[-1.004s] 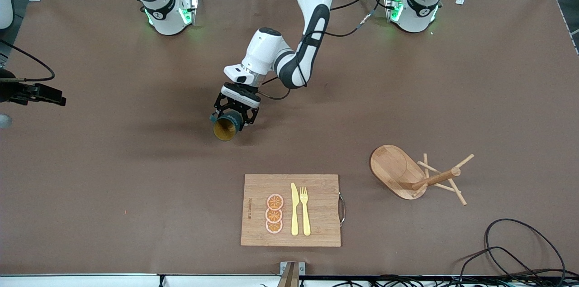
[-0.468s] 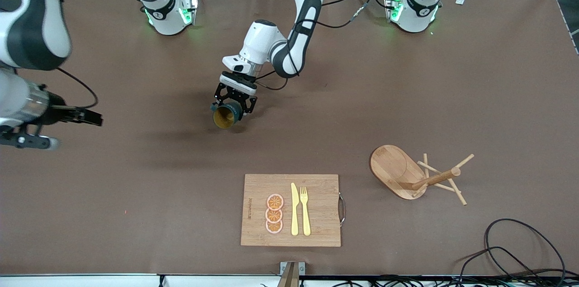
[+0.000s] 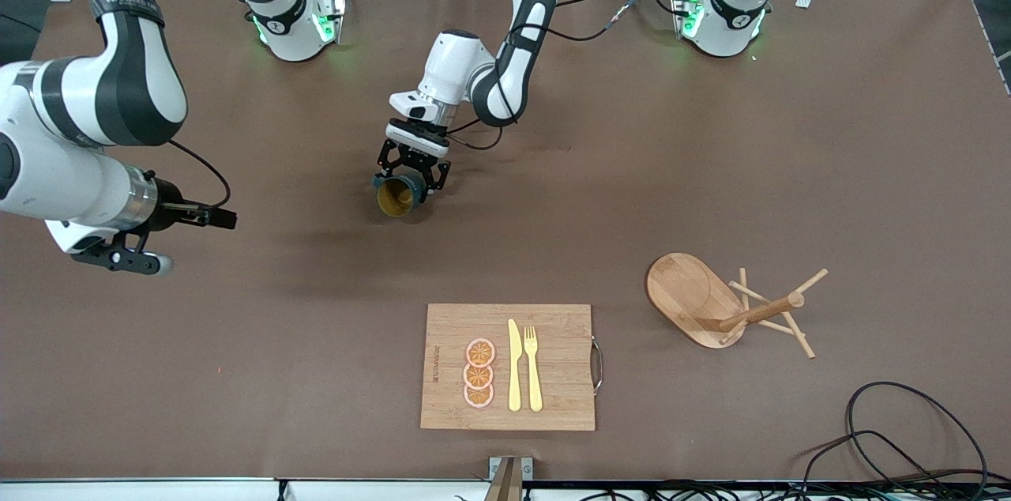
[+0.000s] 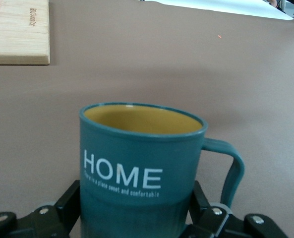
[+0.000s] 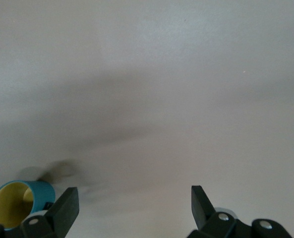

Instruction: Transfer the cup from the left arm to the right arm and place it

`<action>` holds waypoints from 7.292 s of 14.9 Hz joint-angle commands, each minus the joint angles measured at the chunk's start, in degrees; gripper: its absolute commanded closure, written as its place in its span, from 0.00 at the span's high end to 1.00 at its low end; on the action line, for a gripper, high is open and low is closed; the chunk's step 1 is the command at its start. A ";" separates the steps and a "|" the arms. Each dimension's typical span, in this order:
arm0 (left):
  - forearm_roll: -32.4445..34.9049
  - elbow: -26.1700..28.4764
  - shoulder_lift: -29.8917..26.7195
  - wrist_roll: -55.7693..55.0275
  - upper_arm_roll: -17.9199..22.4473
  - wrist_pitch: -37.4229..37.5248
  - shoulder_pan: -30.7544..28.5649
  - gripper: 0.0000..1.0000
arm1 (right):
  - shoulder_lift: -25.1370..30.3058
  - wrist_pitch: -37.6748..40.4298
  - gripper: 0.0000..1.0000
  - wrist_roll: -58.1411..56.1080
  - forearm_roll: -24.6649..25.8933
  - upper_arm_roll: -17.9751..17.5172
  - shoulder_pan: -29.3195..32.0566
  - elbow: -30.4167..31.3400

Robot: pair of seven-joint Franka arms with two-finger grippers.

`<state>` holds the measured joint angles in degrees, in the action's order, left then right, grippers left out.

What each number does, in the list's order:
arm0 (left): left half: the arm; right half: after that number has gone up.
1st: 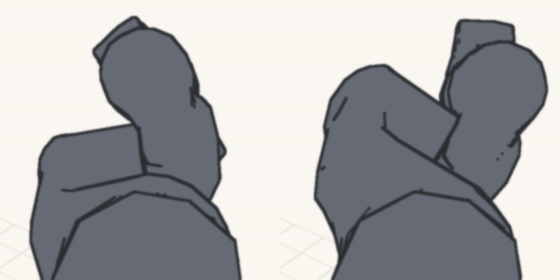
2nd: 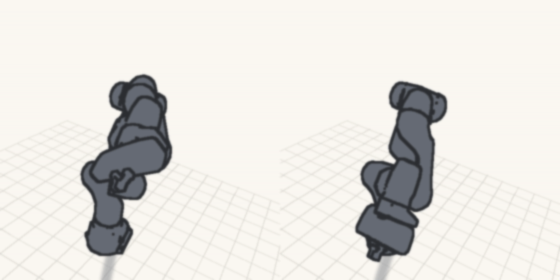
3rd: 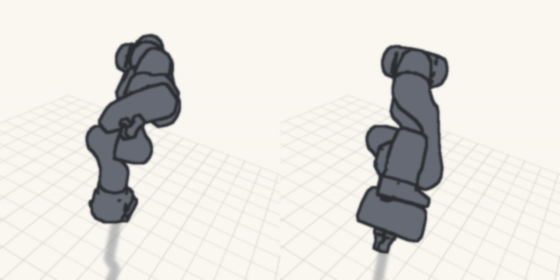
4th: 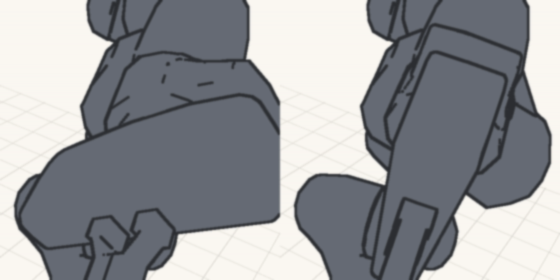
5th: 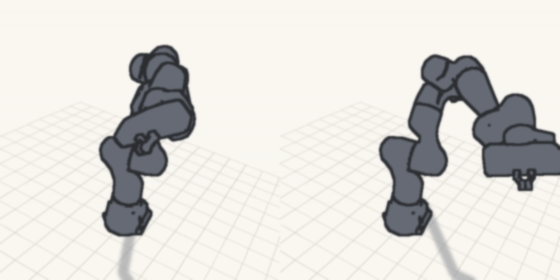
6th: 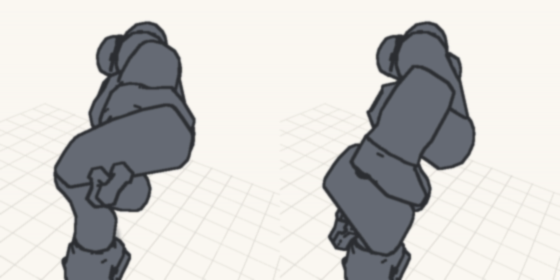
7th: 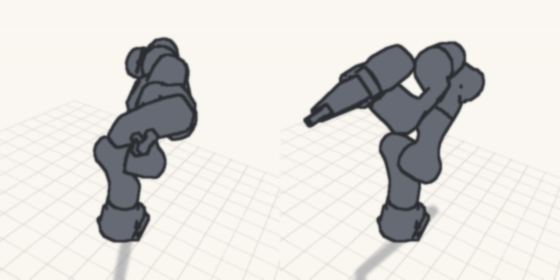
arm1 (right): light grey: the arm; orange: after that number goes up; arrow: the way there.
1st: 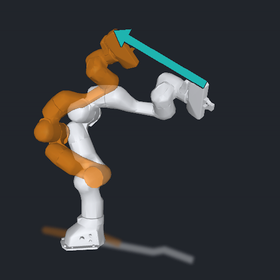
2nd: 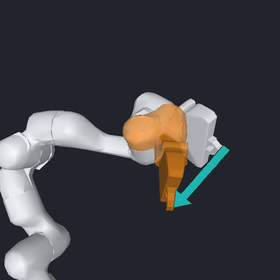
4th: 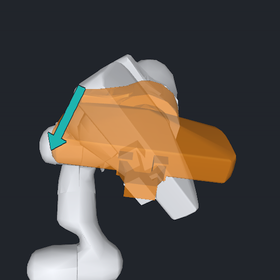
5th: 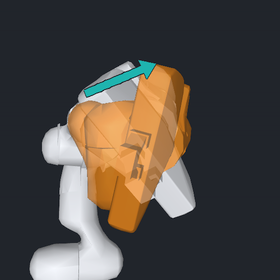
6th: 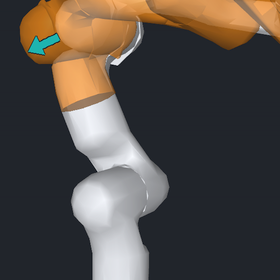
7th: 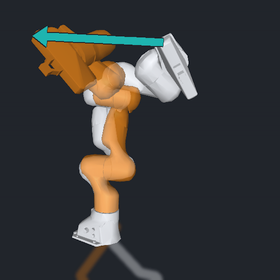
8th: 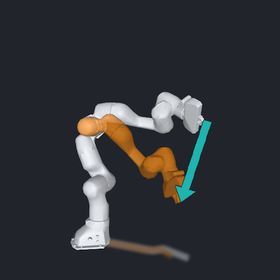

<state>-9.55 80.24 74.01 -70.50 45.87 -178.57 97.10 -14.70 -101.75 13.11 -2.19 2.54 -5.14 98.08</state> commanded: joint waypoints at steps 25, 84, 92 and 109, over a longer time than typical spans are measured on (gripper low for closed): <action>0.06 24.44 -43.75 -0.08 2.98 40.11 11.18 1.00 | 4.33 -22.70 0.99 -4.30 -3.26 -0.26 -16.30 23.11; -5.04 2.65 -59.33 83.33 46.79 102.89 -15.07 1.00 | 2.48 -45.03 0.18 -73.05 -3.17 0.09 15.95 34.72; -5.12 -1.57 -60.56 83.69 20.16 104.30 -39.42 1.00 | 4.51 -21.97 1.00 -55.07 -3.70 -0.17 15.43 19.82; -3.98 -6.50 -61.88 82.46 -35.30 103.25 -91.19 1.00 | 4.07 22.04 1.00 -14.96 1.67 -0.17 5.50 -19.42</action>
<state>-14.11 74.52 12.51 12.12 15.98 -75.40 10.99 -9.42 -81.12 -2.83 -0.49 2.48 0.30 81.35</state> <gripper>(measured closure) 0.000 0.000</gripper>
